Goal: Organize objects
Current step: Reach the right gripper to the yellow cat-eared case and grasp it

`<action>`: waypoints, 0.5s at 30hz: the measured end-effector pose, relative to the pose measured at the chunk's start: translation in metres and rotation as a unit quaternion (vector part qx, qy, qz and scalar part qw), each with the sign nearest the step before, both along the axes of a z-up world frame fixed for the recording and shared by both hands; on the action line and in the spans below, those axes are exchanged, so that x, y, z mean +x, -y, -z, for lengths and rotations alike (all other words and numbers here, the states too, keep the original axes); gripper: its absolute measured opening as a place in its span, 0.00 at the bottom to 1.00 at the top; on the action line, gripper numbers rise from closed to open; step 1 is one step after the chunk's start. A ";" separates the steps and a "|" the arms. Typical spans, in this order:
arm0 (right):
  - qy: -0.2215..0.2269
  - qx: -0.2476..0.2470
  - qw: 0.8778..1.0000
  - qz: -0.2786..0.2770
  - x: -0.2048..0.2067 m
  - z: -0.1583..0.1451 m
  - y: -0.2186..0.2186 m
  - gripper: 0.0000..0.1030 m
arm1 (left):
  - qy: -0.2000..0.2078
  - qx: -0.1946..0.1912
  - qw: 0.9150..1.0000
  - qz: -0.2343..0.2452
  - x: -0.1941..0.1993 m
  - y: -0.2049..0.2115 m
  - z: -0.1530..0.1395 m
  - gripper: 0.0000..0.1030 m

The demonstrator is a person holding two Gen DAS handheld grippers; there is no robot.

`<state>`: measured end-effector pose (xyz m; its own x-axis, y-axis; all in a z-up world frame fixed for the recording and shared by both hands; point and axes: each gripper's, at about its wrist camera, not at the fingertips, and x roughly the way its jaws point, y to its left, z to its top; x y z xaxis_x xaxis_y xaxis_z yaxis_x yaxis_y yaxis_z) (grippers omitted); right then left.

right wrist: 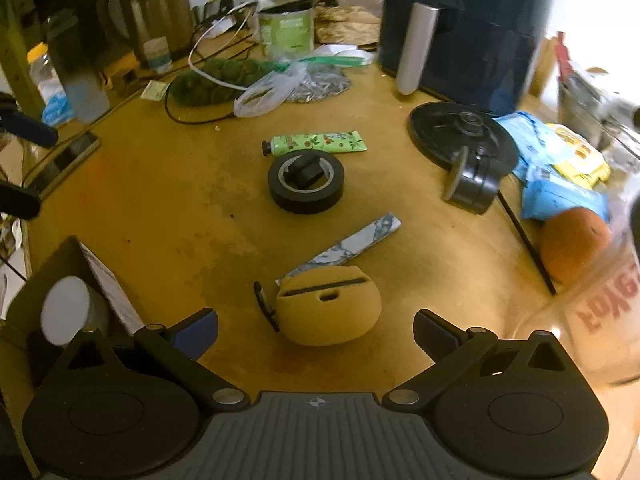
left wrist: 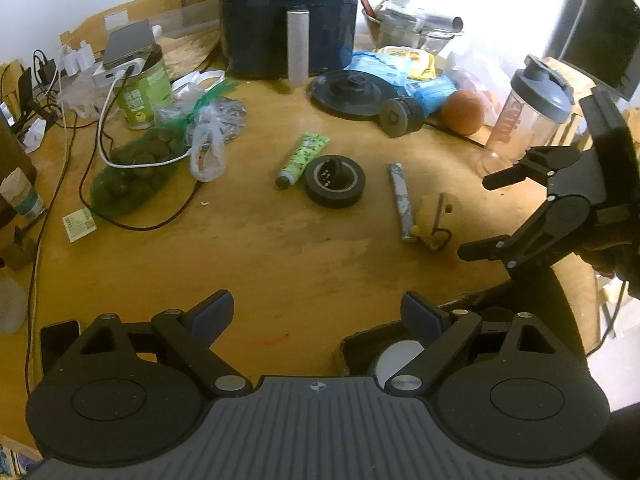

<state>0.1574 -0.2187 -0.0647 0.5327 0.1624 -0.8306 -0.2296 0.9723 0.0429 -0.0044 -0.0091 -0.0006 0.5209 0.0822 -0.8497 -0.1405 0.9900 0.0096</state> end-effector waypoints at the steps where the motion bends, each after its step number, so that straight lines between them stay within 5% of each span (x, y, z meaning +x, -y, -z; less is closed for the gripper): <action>1: -0.001 -0.002 1.000 -0.005 0.003 0.002 0.000 1.00 | 0.000 0.000 1.000 -0.002 -0.001 -0.002 0.000 0.89; 15: -0.044 -0.022 0.996 -0.071 0.038 0.035 -0.002 1.00 | 0.005 -0.013 0.999 -0.034 -0.013 -0.018 0.000 0.89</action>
